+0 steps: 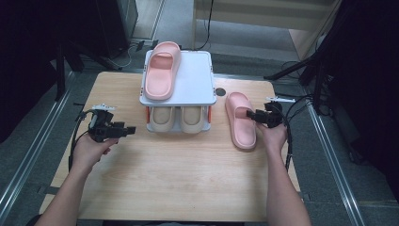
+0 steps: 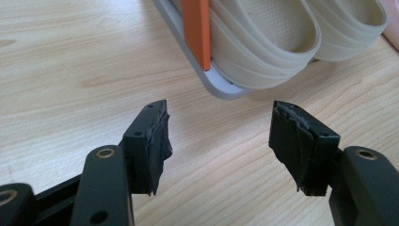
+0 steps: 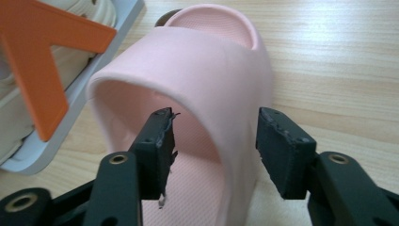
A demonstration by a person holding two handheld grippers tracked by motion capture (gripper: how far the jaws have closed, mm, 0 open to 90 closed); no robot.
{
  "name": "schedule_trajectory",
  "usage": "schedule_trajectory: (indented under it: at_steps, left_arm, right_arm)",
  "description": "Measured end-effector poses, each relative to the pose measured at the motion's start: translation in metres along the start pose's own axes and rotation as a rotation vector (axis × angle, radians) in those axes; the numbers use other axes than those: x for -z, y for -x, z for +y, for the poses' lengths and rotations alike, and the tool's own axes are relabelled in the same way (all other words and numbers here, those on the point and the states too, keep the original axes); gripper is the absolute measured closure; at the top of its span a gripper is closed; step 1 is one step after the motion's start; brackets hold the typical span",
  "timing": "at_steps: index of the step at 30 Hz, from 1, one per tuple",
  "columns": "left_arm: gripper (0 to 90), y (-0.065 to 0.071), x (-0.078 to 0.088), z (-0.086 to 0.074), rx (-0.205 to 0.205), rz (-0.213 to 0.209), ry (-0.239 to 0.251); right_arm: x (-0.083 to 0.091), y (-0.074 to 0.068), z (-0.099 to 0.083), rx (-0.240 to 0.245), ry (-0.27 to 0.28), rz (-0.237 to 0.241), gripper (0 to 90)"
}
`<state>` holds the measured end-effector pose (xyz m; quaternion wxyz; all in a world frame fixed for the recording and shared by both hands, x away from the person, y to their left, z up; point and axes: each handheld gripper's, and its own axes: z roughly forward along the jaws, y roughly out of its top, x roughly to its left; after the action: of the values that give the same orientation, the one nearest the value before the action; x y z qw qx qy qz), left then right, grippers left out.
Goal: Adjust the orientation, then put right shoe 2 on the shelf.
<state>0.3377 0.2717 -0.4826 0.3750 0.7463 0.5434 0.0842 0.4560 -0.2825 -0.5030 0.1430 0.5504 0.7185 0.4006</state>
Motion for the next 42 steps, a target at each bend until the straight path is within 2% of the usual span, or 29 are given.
schedule_trajectory:
  at_steps: [3,9,14,20,22,26,30,35,40,42]
  left_arm:
    - [38.1,-0.002,0.004,-0.005,0.006,0.011,0.000]
    - [38.1,-0.006,0.010,-0.012,0.022,0.024,0.005]
    - [38.2,-0.007,0.013,-0.016,0.034,0.033,0.006]
    - [38.2,-0.007,0.013,-0.017,0.034,0.031,0.003]
    - [38.2,-0.007,0.012,-0.017,0.036,0.030,0.002]
    - [38.2,-0.007,0.012,-0.017,0.032,0.026,0.005]
    - [38.4,-0.006,0.012,-0.017,0.027,0.025,0.005]
    - [38.4,-0.007,0.011,-0.017,0.029,0.024,0.004]
    - [38.4,-0.007,0.011,-0.017,0.029,0.022,0.001]
    - [38.3,-0.006,0.011,-0.017,0.030,0.019,0.001]
  right_arm:
    - [-0.005,0.002,0.003,-0.017,0.000,-0.006,49.0]
    - [-0.016,0.001,0.006,-0.010,-0.016,-0.018,50.0]
    - [-0.022,0.000,0.008,-0.001,-0.016,-0.046,52.2]
    - [-0.025,0.006,0.005,-0.027,-0.030,-0.057,57.2]
    - [-0.025,0.008,0.005,-0.040,-0.027,-0.054,59.1]
    - [-0.024,0.005,0.006,-0.031,-0.037,-0.070,63.1]
    - [-0.021,0.005,0.008,-0.034,-0.036,-0.072,73.2]
    - [-0.020,0.004,0.010,-0.052,-0.050,-0.070,75.6]
    - [-0.020,0.002,0.013,-0.092,-0.092,-0.078,80.9]
    - [-0.019,0.002,0.014,-0.091,-0.092,-0.078,80.8]
